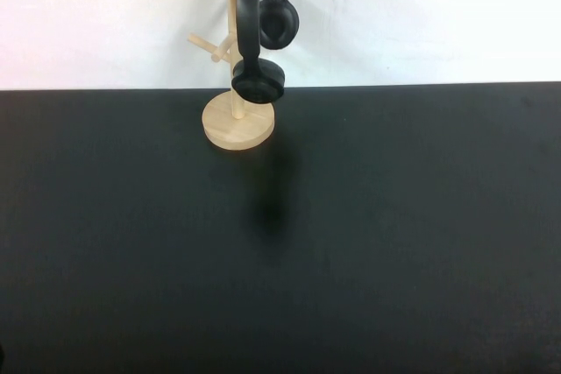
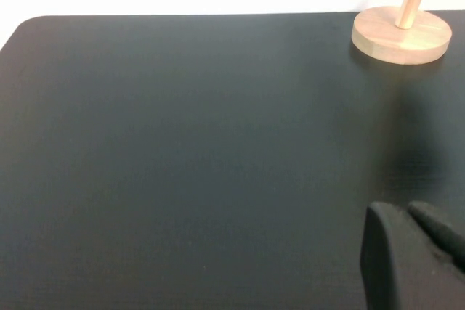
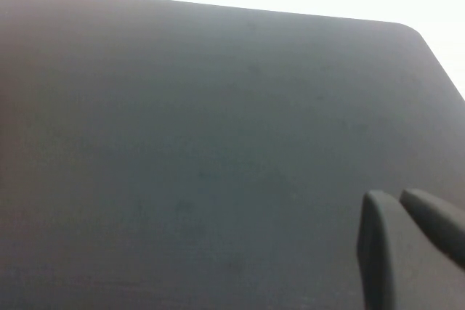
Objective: Take out the headphones from the headphone stand
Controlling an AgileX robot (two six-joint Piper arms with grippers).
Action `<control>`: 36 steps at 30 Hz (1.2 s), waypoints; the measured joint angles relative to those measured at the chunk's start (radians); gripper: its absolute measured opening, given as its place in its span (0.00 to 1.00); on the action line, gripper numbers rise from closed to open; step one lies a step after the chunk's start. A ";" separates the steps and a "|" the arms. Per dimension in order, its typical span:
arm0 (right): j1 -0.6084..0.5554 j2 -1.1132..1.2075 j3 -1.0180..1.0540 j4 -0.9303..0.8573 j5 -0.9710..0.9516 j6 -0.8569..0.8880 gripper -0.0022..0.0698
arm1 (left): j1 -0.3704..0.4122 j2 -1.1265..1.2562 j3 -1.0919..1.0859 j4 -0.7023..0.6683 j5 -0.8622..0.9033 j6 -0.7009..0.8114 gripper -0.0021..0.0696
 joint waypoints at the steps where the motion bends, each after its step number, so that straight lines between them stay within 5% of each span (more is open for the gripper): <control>1: 0.000 0.000 0.000 -0.004 0.000 0.000 0.02 | 0.000 0.000 0.000 0.000 0.000 0.000 0.02; 21: 0.000 0.000 0.000 0.617 -0.295 0.157 0.02 | 0.000 0.000 0.000 0.000 0.000 0.000 0.02; 26: 0.000 0.092 -0.076 0.715 -0.114 0.164 0.02 | 0.000 0.000 0.000 0.000 0.000 0.000 0.02; 36: 0.000 0.684 -0.539 0.684 0.393 -0.042 0.02 | 0.000 0.000 0.000 0.000 0.000 0.000 0.02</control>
